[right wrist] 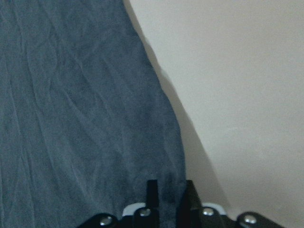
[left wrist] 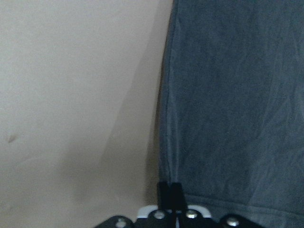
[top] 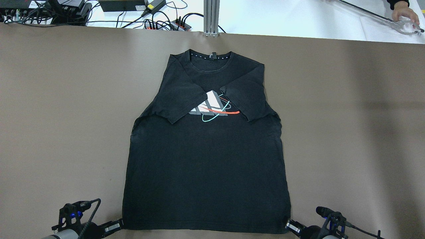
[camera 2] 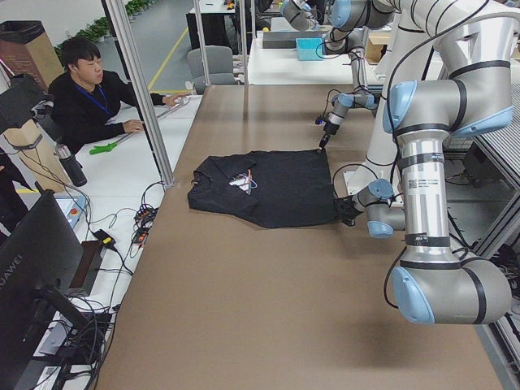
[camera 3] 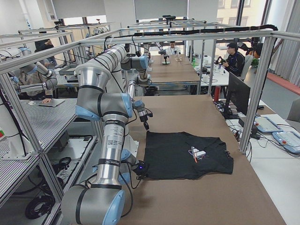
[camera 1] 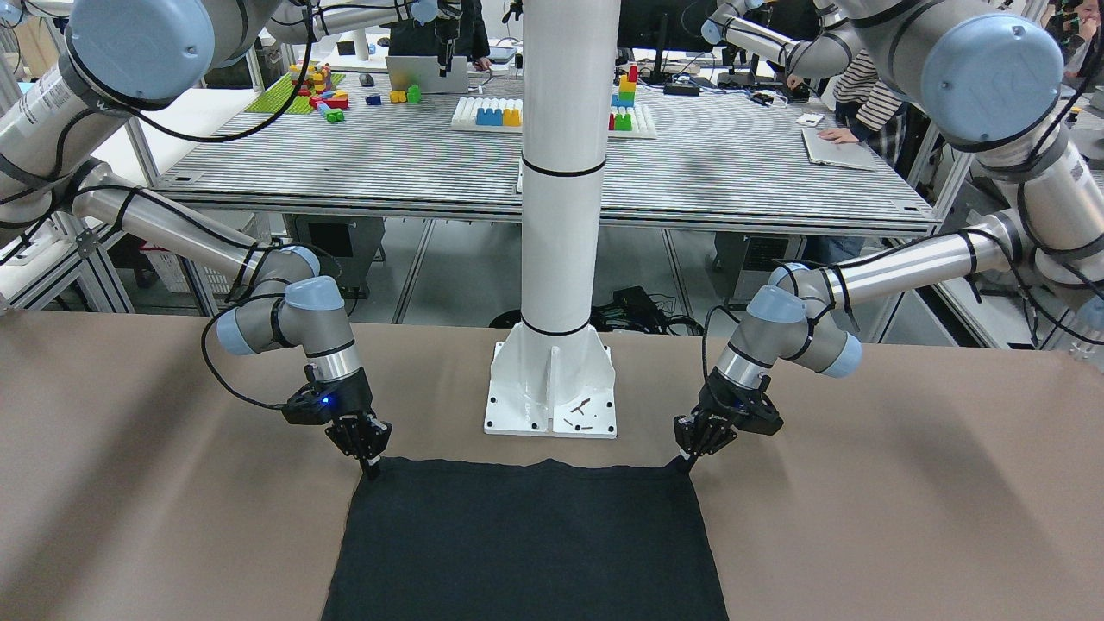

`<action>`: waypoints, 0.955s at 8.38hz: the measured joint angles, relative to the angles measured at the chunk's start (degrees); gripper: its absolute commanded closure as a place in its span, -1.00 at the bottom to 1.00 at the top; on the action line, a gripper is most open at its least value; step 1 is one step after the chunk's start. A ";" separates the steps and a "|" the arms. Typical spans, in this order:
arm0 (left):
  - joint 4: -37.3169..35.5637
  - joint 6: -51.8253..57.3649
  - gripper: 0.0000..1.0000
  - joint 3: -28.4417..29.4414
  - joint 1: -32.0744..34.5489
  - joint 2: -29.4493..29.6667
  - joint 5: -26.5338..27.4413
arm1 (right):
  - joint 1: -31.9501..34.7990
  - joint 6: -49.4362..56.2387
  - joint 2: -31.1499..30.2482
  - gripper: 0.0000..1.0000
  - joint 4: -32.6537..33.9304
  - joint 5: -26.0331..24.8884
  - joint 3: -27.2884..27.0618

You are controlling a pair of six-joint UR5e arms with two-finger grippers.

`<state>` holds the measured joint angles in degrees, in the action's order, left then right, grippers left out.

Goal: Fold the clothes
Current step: 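Grasp the hem corners with both grippers, then lift the hem with both grippers and fold it toward the collar, then release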

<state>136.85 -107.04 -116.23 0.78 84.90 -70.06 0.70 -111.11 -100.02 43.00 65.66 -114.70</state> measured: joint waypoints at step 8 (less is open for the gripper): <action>-24.78 7.56 1.00 -18.33 19.48 7.15 -23.16 | 13.27 17.27 1.97 1.00 11.61 16.91 -15.67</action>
<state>112.07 -99.47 -134.57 20.26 92.04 -93.21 13.98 -93.84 -98.05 54.61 82.57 -130.38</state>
